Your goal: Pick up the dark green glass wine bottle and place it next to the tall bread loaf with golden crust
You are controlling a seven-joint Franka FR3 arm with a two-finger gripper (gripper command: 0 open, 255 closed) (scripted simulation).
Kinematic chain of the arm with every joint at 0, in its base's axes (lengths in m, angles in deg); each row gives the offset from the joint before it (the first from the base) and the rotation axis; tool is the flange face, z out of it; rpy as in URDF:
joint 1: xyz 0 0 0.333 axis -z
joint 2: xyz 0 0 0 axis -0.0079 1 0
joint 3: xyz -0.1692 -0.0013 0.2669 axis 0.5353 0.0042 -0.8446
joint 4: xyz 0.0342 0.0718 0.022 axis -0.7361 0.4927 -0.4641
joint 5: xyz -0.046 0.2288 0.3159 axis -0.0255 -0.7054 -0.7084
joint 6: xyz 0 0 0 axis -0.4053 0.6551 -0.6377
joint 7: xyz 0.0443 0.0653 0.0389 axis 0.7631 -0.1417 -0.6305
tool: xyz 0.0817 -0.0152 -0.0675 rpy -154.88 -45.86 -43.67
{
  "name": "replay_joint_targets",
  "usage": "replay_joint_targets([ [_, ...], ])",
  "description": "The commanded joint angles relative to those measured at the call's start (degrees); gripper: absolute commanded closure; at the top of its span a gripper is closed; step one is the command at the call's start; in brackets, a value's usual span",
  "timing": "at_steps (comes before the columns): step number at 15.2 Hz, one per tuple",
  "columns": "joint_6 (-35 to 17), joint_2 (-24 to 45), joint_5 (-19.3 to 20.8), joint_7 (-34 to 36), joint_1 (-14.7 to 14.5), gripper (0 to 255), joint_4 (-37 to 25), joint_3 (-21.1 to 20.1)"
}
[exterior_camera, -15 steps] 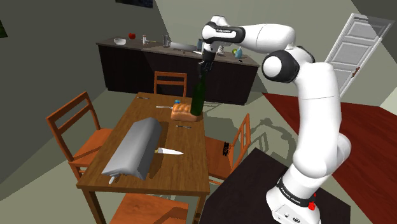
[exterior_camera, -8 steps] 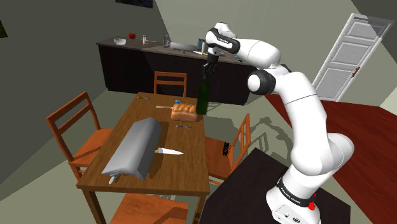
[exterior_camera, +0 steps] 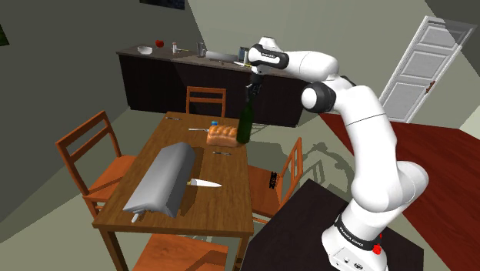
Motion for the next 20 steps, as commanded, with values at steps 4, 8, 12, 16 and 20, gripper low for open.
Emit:
replay_joint_targets([
  [4, -4.64, -0.9, -0.1, -0.41, -0.22, 255, 5.48, 0.01],
  [8, -7.69, -0.89, -0.19, -0.72, -0.32, 255, 8.54, 0.0],
  [12, -10.47, -0.5, -0.29, -0.99, -0.38, 255, 10.95, -0.03],
  [16, -13.03, 0.19, -0.4, -1.26, -0.42, 255, 12.83, -0.08],
  [20, -15.43, 1.1, -0.51, -1.5, -0.44, 255, 14.32, -0.14],
])
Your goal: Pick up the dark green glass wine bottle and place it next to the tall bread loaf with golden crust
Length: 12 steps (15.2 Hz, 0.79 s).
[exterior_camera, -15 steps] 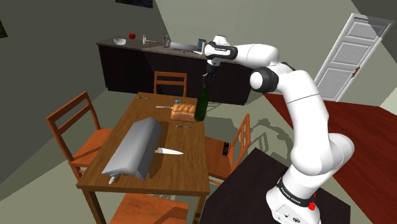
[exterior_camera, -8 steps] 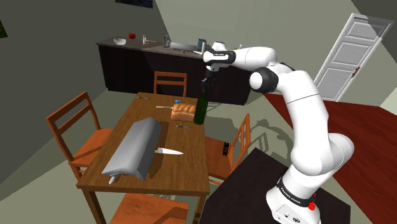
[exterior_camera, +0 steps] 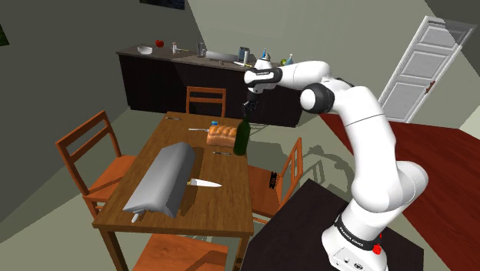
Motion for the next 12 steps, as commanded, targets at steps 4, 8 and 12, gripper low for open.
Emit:
replay_joint_targets([
  [4, -2.83, 1.42, -0.15, -0.29, -0.01, 255, 1.35, -0.08],
  [8, -4.91, 2.78, -0.26, -0.51, 0.0, 255, 2.08, -0.16],
  [12, -6.92, 4.48, -0.38, -0.73, 0.02, 255, 2.4, -0.25],
])
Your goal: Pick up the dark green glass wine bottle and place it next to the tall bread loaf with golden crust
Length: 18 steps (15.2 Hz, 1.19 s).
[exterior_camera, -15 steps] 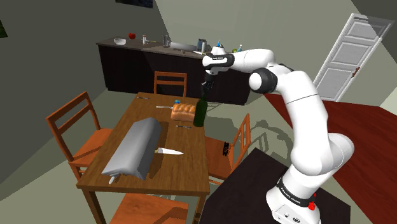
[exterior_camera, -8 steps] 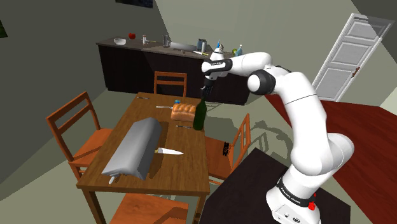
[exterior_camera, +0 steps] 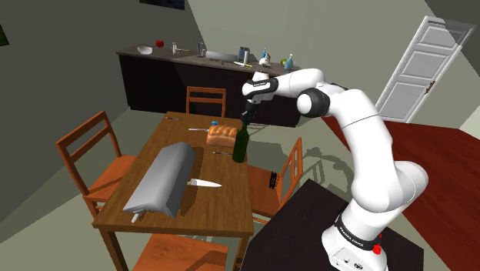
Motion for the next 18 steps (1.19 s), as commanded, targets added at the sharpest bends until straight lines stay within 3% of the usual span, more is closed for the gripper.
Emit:
replay_joint_targets([
  [1, -0.47, 0.65, -0.02, 0.01, -0.03, 255, -0.25, -0.03],
  [8, -0.46, 0.66, -0.02, 0.01, -0.03, 255, -0.27, -0.03],
  [9, -0.45, 0.66, -0.02, 0.01, -0.03, 0, -0.28, -0.03],
  [14, -0.46, 0.66, -0.02, 0.01, -0.03, 0, -0.27, -0.03],
  [18, 3.58, -3.7, 0.18, 0.08, 0.21, 0, 0.07, 0.19],
])
